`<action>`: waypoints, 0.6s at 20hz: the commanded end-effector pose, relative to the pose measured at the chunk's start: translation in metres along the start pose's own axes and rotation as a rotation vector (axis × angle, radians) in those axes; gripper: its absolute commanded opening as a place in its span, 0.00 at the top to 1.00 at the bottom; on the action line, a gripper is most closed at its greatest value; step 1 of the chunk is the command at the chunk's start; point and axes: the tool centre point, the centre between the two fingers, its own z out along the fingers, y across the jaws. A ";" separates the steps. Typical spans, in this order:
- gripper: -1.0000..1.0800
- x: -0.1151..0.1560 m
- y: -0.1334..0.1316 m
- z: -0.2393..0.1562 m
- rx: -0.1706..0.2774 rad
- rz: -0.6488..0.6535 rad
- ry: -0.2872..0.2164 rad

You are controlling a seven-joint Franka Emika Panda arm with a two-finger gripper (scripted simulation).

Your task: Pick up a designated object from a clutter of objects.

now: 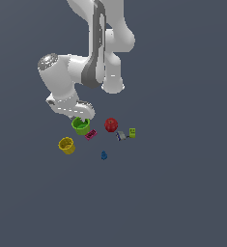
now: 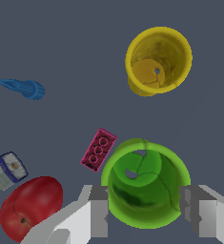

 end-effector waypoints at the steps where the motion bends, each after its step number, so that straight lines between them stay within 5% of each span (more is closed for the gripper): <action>1: 0.38 -0.011 0.022 0.014 0.000 0.033 0.000; 12: 0.38 -0.034 0.057 0.034 -0.002 0.088 -0.004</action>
